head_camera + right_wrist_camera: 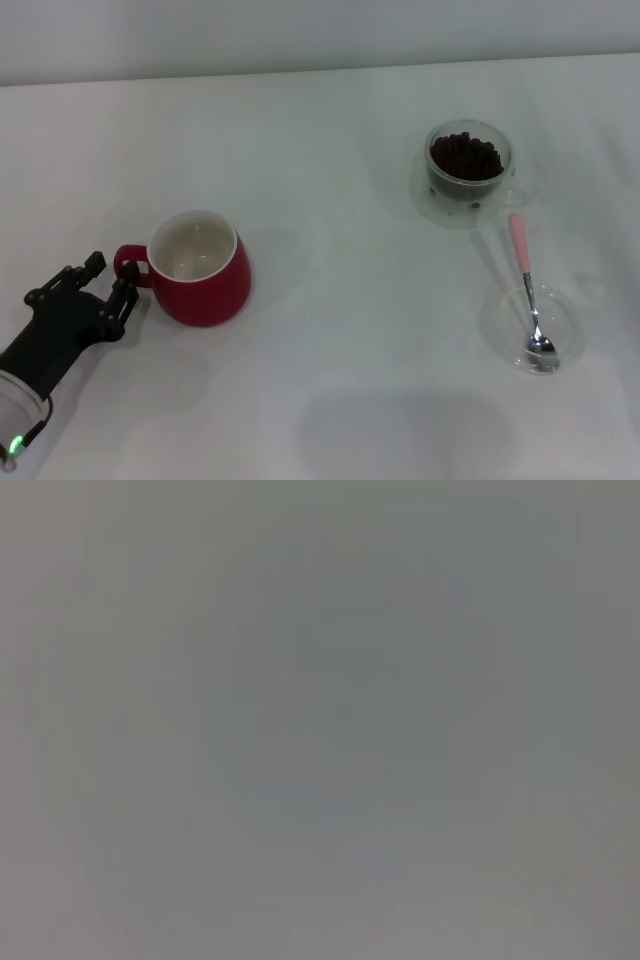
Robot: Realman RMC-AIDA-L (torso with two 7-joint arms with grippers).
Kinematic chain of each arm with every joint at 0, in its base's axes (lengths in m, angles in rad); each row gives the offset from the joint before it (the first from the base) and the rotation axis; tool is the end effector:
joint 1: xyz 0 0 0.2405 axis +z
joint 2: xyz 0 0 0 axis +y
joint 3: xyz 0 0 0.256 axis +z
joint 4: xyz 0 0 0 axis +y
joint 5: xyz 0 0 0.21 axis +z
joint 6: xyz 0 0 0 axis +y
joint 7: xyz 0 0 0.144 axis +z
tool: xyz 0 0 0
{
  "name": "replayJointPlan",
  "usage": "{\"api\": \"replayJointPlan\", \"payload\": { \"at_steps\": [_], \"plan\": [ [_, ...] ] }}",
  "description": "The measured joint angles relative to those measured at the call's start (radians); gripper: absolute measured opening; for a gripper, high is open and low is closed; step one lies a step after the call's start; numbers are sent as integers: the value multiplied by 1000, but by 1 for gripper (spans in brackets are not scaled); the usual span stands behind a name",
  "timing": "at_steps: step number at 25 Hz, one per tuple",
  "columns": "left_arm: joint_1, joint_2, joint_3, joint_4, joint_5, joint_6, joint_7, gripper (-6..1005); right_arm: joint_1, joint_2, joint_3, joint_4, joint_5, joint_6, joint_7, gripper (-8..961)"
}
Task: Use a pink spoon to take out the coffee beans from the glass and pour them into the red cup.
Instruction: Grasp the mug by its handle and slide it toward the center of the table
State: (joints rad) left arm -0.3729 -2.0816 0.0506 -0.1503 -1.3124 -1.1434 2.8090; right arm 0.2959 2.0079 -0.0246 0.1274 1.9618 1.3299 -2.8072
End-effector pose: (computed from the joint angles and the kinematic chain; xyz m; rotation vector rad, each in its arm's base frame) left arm -0.3394 0.2647 -0.0822 -2.0067 -0.7248 -0.6457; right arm 0.4075 0.2599 0.0435 -1.2350 0.7472 0.7158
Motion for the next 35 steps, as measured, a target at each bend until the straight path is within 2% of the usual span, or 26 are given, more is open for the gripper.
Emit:
{"api": "replayJointPlan", "payload": {
  "at_steps": [19, 35],
  "plan": [
    [6, -1, 2, 3, 11, -14, 17, 259, 1, 0, 0, 2, -2, -23, 0, 749],
    [-18, 2, 2, 31, 11, -25, 17, 245, -1, 0, 0, 2, -1, -19, 1, 748]
  ]
}}
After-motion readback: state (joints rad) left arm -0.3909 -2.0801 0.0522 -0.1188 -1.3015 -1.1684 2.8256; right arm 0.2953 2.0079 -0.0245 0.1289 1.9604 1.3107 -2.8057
